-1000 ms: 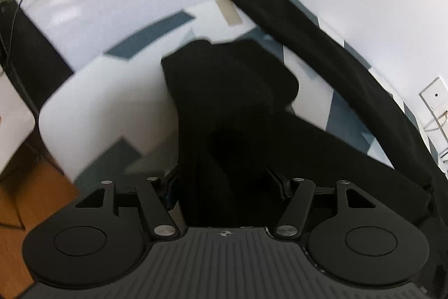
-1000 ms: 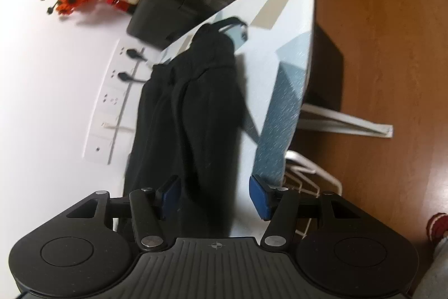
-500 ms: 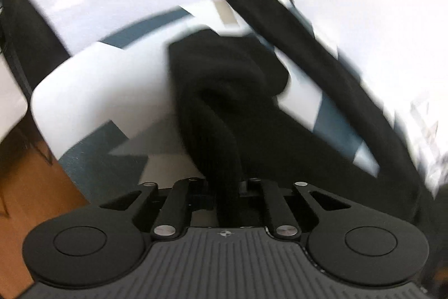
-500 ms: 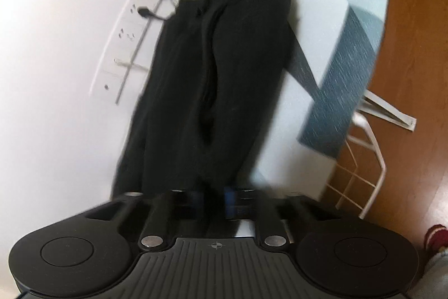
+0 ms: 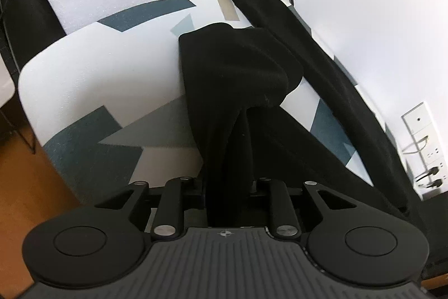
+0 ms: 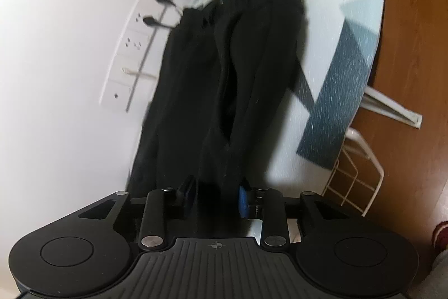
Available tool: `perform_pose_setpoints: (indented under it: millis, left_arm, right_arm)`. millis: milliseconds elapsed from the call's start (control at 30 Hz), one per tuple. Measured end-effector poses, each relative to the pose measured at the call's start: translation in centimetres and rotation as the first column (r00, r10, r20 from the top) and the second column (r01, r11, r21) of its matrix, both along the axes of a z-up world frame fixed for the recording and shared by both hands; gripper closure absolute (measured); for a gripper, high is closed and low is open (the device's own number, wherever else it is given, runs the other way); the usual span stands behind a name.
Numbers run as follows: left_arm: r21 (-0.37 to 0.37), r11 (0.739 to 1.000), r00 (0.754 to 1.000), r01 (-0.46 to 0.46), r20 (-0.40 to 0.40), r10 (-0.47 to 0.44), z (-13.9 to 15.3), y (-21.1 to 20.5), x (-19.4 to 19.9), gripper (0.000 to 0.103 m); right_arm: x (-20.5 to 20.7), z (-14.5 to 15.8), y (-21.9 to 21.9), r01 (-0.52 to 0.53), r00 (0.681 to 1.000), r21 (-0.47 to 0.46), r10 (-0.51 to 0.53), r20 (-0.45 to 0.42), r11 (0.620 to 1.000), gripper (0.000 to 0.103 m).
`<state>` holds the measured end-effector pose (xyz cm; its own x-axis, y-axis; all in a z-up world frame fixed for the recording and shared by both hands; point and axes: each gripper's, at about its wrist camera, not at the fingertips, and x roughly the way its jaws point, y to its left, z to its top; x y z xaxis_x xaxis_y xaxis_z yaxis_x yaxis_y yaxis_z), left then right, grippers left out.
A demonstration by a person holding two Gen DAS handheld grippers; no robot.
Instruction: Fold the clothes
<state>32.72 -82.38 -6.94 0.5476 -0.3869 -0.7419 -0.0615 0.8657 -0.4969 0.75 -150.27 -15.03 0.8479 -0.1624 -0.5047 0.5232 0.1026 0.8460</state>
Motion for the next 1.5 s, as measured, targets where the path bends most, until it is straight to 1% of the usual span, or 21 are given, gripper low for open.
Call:
perform_pose_setpoints:
  millis: [33,67,100,167,233,333,400,433,500,567,633,733,867,933,1000,1100,1200,1300,1333,1433,1500]
  left_arm:
    - [-0.019,1.000,1.000,-0.002,0.009,0.002,0.3,0.2,0.1,0.094]
    - [-0.037,0.999,1.000,-0.004,0.018,0.005,0.6,0.4,0.1,0.096]
    - [-0.056,0.998,1.000,-0.006,0.027,0.008,0.9,0.7,0.2,0.096]
    - [-0.093,0.996,0.999,-0.008,0.047,0.012,1.6,1.1,0.3,0.096]
    - [-0.130,0.991,0.993,0.023,0.120,-0.007,4.5,1.3,-0.6,0.096]
    - [-0.166,0.985,0.977,0.050,0.211,-0.014,8.1,1.8,-2.5,0.096]
    - [-0.170,0.985,0.967,0.042,0.254,0.003,9.4,2.1,-4.4,0.096]
    - [-0.169,0.985,0.963,0.031,0.268,0.016,9.7,2.2,-5.4,0.096]
    - [-0.170,0.985,0.964,-0.006,0.260,0.050,9.4,2.5,-6.9,0.096]
    - [-0.168,0.986,0.957,-0.016,0.283,0.064,9.4,2.3,-8.2,0.096]
    - [-0.170,0.985,0.947,-0.025,0.310,0.078,9.9,1.8,-8.8,0.096]
    - [-0.175,0.984,0.929,-0.037,0.358,0.098,11.3,0.7,-8.7,0.096]
    - [-0.181,0.982,0.899,-0.051,0.420,0.124,13.2,-0.8,-8.6,0.096]
    - [-0.159,0.986,0.881,-0.038,0.461,0.109,14.9,-2.8,-7.1,0.096]
    - [-0.147,0.989,0.871,-0.030,0.482,0.098,16.1,-4.7,-4.9,0.096]
    - [-0.151,0.988,0.866,-0.032,0.490,0.103,17.0,-7.0,-1.1,0.096]
    - [-0.156,0.987,0.869,-0.027,0.485,0.101,17.3,-9.2,3.2,0.096]
    - [-0.152,0.988,0.881,-0.008,0.467,0.079,16.4,-11.3,8.3,0.096]
    - [-0.151,0.989,0.890,-0.005,0.451,0.073,15.7,-12.0,10.3,0.096]
    - [-0.140,0.990,0.928,0.004,0.370,0.049,12.7,-14.2,16.0,0.096]
    - [-0.110,0.994,0.950,0.014,0.311,0.021,10.2,-15.7,19.3,0.096]
  right_arm:
    - [0.2,0.0,-0.1,-0.001,1.000,0.016,0.001,0.006,1.000,0.076]
    - [0.3,-0.1,-0.2,-0.002,1.000,0.032,0.002,0.012,0.999,0.086]
    - [0.5,0.2,-0.3,-0.004,1.000,0.036,0.003,0.024,0.999,0.091]
    - [0.6,2.6,-0.4,-0.007,0.997,-0.027,0.009,0.079,1.000,0.092]
    - [0.2,5.3,-0.6,0.016,0.986,-0.086,-0.002,0.164,0.996,0.093]
    - [-1.1,9.2,-0.9,0.071,0.953,-0.156,-0.021,0.301,0.985,0.093]
    - [-2.0,10.8,-1.1,0.070,0.943,-0.204,0.002,0.334,0.977,0.093]
    - [-2.3,10.8,-1.4,0.055,0.944,-0.212,0.019,0.330,0.976,0.093]
    - [-2.8,9.7,-1.8,0.033,0.957,-0.174,0.019,0.290,0.984,0.093]
    - [-3.4,8.7,-2.3,0.014,0.967,-0.135,0.021,0.252,0.991,0.093]
    - [-3.8,7.9,-2.8,0.002,0.969,-0.105,0.024,0.246,0.994,0.093]
    - [-3.7,7.7,-4.0,-0.050,0.962,-0.095,0.074,0.264,0.994,0.093]
    - [-1.5,9.4,-6.8,-0.108,0.937,-0.092,0.132,0.324,0.990,0.093]
    - [0.5,10.6,-8.5,-0.124,0.928,-0.099,0.151,0.340,0.987,0.093]
    - [2.8,11.8,-10.0,-0.140,0.923,-0.117,0.173,0.345,0.983,0.093]
    - [6.6,13.2,-11.7,-0.157,0.927,-0.154,0.200,0.319,0.975,0.093]
    - [10.4,14.1,-13.2,-0.158,0.936,-0.179,0.205,0.286,0.971,0.093]
    - [14.4,14.3,-14.7,-0.144,0.948,-0.206,0.195,0.252,0.968,0.093]
    - [15.7,14.3,-15.1,-0.137,0.954,-0.215,0.188,0.236,0.967,0.093]
    - [20.2,13.2,-16.7,-0.118,0.973,-0.213,0.155,0.170,0.970,0.093]
    - [23.2,11.9,-17.6,-0.115,0.984,-0.209,0.140,0.106,0.971,0.093]
